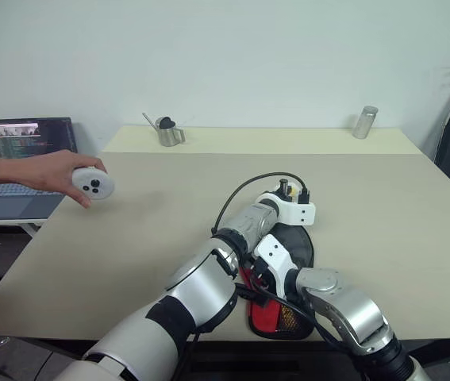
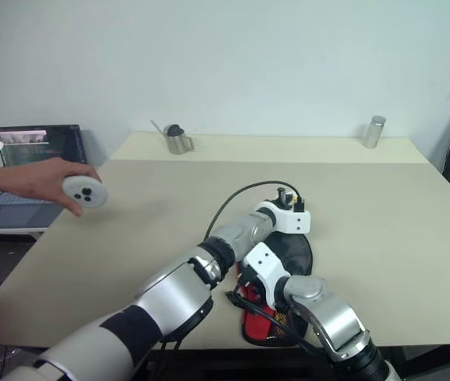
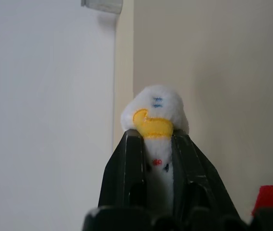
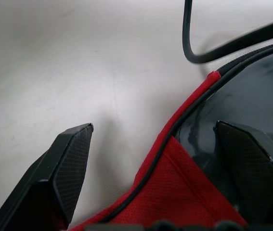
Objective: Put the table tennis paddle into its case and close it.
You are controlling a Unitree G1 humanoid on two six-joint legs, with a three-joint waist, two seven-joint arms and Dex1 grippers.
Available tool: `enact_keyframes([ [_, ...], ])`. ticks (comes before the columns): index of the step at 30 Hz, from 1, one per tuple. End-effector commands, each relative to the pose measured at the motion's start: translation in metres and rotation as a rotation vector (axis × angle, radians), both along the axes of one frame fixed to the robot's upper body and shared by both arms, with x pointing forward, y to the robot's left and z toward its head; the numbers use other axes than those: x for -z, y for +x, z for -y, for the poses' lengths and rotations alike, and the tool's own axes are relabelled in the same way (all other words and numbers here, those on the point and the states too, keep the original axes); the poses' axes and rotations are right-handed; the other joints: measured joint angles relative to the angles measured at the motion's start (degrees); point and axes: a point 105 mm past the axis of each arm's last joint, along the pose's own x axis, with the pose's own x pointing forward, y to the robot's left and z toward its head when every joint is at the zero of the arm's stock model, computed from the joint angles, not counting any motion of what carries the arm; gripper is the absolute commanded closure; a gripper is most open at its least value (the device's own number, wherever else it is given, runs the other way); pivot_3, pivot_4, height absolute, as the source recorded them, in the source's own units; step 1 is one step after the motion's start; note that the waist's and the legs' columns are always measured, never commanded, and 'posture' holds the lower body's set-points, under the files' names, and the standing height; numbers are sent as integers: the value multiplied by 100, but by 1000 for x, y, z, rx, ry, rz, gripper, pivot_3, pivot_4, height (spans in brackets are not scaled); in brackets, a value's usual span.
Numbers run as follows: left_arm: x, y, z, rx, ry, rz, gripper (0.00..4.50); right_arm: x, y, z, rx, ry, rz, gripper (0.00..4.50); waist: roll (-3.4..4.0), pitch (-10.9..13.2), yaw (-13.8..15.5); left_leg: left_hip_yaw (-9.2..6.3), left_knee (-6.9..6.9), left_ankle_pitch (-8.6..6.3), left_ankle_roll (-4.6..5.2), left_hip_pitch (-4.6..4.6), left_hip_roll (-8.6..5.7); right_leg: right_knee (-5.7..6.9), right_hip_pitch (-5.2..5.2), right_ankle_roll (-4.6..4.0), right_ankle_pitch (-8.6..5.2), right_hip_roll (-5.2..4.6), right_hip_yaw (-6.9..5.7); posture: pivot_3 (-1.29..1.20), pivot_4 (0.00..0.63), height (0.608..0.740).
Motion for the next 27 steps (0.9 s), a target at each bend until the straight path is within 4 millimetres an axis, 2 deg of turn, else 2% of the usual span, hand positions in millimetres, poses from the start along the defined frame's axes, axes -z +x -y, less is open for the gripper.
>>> enact_keyframes([
  [1,5,-13,22,76,12,-8,4213,18,-9,-2,0,-25,-107,0,1,-1,10,0,0,0,0,0,0,0,0,0,0,0,0,0,150,740],
  [6,15,-8,8,22,30,-64,4213,15,-9,-3,1,-21,-110,0,6,-4,18,1,0,-1,2,2,1,0,1,3,-2,0,0,0,150,740],
  [9,30,-8,-2,-6,30,-184,4213,14,-7,-3,0,-19,-110,0,6,-4,17,1,0,-1,2,1,2,2,-1,-2,1,1,0,0,150,740],
  [15,56,-12,-22,-16,57,-380,2050,15,-3,1,-1,-20,-112,0,12,-21,12,0,0,-1,2,7,4,2,3,-1,0,1,-1,0,150,740],
  [21,49,-6,-35,-38,-16,-413,49,18,2,0,-16,-20,-109,0,9,-52,3,0,0,-1,3,17,4,3,11,1,-1,2,-1,0,150,740],
  [24,38,-2,-37,-32,-60,-413,20,21,4,-1,-21,-21,-109,0,9,-56,-15,-2,0,-2,4,23,5,4,18,3,-2,2,-2,0,150,740],
  [27,22,0,-36,-16,-196,-501,20,23,6,0,-23,-20,-110,0,8,-56,-52,-4,1,-6,11,24,4,3,21,9,-6,3,-4,0,150,740],
])
